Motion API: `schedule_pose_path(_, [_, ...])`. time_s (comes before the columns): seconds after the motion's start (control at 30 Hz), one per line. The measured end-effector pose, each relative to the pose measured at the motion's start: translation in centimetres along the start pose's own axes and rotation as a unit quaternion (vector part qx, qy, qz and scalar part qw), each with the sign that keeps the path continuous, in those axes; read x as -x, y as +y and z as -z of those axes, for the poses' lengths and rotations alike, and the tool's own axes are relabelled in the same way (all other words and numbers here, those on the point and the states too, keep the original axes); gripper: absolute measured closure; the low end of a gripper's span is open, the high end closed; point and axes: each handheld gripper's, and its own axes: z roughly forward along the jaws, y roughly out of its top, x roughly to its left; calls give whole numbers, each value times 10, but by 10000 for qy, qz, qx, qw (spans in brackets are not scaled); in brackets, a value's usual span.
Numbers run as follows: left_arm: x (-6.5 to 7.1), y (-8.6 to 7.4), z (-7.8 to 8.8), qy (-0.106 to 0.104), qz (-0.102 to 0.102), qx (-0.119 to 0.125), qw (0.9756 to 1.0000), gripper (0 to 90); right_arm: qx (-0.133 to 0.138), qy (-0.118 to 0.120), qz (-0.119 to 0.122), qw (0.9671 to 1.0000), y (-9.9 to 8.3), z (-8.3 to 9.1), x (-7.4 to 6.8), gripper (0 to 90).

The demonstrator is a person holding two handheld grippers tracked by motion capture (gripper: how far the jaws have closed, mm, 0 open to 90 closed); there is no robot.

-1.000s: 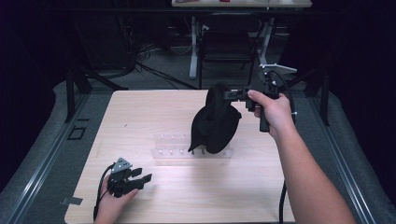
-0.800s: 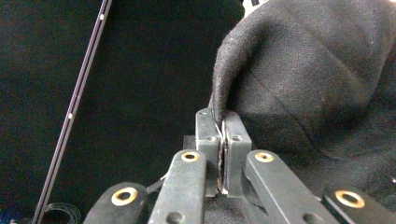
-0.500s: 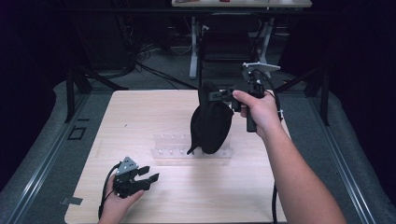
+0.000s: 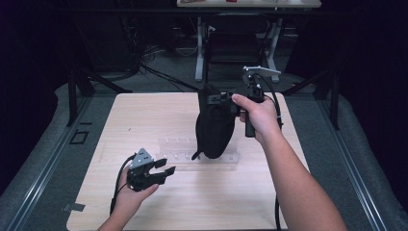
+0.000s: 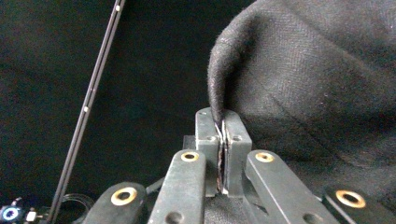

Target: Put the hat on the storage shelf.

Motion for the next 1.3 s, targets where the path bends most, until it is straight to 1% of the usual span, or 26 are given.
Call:
schedule_pose_path(0.1, [6, 12, -6, -53, -66, 26, 10000, 531, -3, 36, -4, 10000, 0, -1, 1, 879])
schedule_pose_path(0.17, [11, 20, -9, -179, -105, 27, 9998, 547, 11, 48, -18, 10000, 0, -2, 1, 879])
schedule_pose_path(0.2, [14, 24, -11, -202, -179, 11, 9996, 553, 6, 51, -17, 10000, 0, -2, 1, 879])
schedule_pose_path(0.27, [20, 29, -15, -217, -292, 10, 9993, 569, -1, 76, -8, 10000, 0, -2, 2, 878])
schedule_pose_path(0.43, [31, 38, -24, -258, -483, -71, 9985, 623, 2, 175, -48, 9998, 0, -5, 4, 877])
schedule_pose_path(0.5, [36, 40, -28, -189, -576, -91, 9981, 640, 16, 204, -66, 9998, -1, -6, 4, 876])
schedule_pose_path(0.53, [37, 42, -30, -184, -612, -96, 9979, 672, 24, 210, -67, 9998, -1, -7, 4, 876])
schedule_pose_path(0.6, [39, 43, -34, -109, -687, -142, 9975, 726, 24, 212, -60, 9998, -1, -8, 4, 875])
schedule_pose_path(0.63, [41, 43, -36, -80, -760, -186, 9969, 769, 15, 216, -56, 9997, -1, -8, 3, 875])
schedule_pose_path(0.67, [42, 44, -37, -57, -808, -195, 9965, 791, 28, 214, -63, 9997, -2, -8, 3, 874])
schedule_pose_path(0.73, [45, 44, -37, 59, -997, -213, 9948, 813, 6, 209, -48, 9998, -2, -8, 2, 873])
schedule_pose_path(0.77, [46, 43, -37, 99, -1047, -221, 9942, 822, 14, 203, -39, 9998, -3, -8, 2, 871])
schedule_pose_path(0.83, [45, 43, -36, 104, -1041, -238, 9942, 830, 17, 201, -23, 9998, -3, -7, 1, 858])
schedule_pose_path(0.9, [45, 43, -36, 108, -1074, -257, 9938, 835, 18, 256, -26, 9997, -4, -6, 0, 825])
schedule_pose_path(1.0, [47, 43, -36, 191, -1196, -281, 9922, 841, 2, 127, 116, 9999, -4, -6, -7, 821])
schedule_pose_path(1.07, [48, 43, -36, 216, -1241, -297, 9916, 844, -16, 150, 161, 9998, -4, -7, -11, 799])
schedule_pose_path(1.13, [47, 43, -36, 230, -1266, -307, 9912, 846, -5, 123, 248, 9996, -5, -7, -16, 790])
schedule_pose_path(1.2, [46, 43, -35, 256, -1283, -320, 9909, 849, 18, 149, 270, 9995, -5, -5, -20, 774])
schedule_pose_path(1.3, [43, 41, -33, 259, -1212, -305, 9918, 854, 63, 183, 268, 9995, -5, 0, -23, 773])
